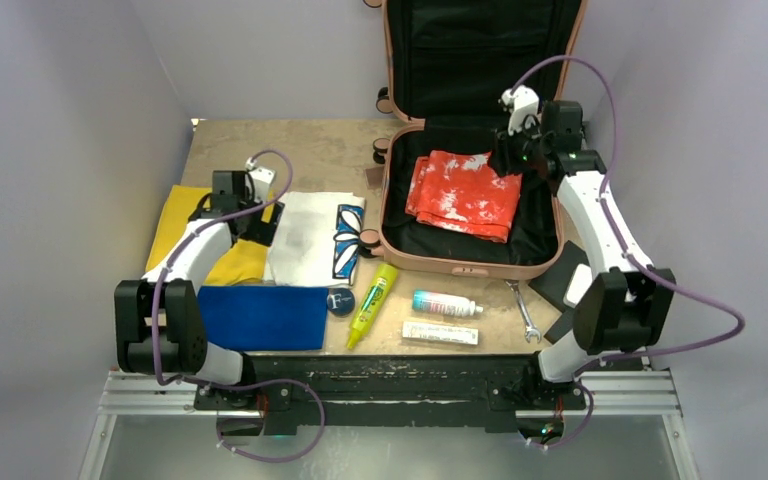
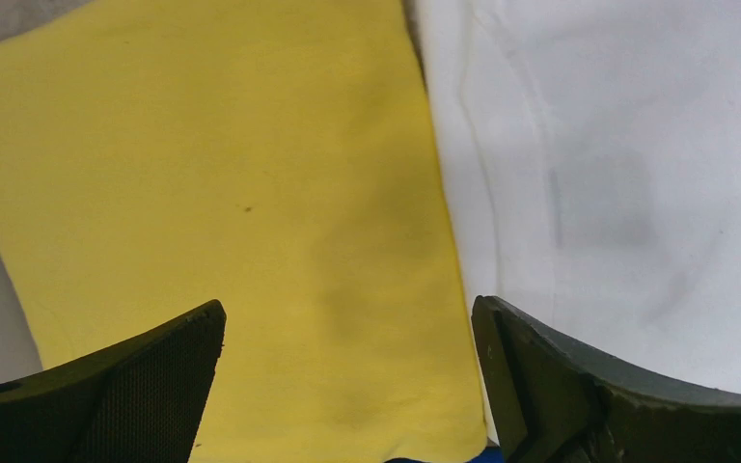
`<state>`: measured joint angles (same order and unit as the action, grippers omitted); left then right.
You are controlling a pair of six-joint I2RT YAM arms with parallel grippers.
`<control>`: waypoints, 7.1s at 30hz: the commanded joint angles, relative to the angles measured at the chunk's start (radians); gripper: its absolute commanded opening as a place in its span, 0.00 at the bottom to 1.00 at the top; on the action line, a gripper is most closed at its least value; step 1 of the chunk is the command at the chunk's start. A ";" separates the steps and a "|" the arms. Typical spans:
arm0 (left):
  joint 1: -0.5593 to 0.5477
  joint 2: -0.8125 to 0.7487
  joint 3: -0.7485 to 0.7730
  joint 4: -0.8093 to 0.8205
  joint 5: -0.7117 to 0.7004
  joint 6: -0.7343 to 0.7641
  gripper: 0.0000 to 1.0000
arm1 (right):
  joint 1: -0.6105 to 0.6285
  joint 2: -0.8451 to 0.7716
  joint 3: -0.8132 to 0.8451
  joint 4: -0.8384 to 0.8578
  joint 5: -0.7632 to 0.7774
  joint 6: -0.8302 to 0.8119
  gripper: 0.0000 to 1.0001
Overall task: Pack the luggage
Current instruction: Pick up the clothes from the corner of the board.
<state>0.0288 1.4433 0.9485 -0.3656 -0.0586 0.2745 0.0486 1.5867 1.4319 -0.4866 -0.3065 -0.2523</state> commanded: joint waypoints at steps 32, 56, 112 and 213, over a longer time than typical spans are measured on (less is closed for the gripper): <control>0.016 0.182 -0.088 0.123 -0.217 0.055 0.74 | 0.207 -0.002 0.207 0.028 -0.056 0.130 0.51; -0.020 0.075 -0.048 0.055 -0.083 -0.029 0.89 | 0.230 0.031 0.247 0.034 -0.062 0.154 0.51; -0.053 0.194 -0.125 0.192 -0.250 -0.075 0.62 | 0.433 0.215 0.489 0.009 -0.048 0.188 0.52; -0.099 -0.181 -0.058 -0.087 0.739 0.018 0.80 | 0.689 1.085 0.696 0.798 -0.531 1.436 0.99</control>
<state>-0.0734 1.2606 0.8219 -0.3927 0.5404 0.2192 0.7391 2.6488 2.0937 0.2977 -0.8722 1.1748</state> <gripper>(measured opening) 0.784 0.987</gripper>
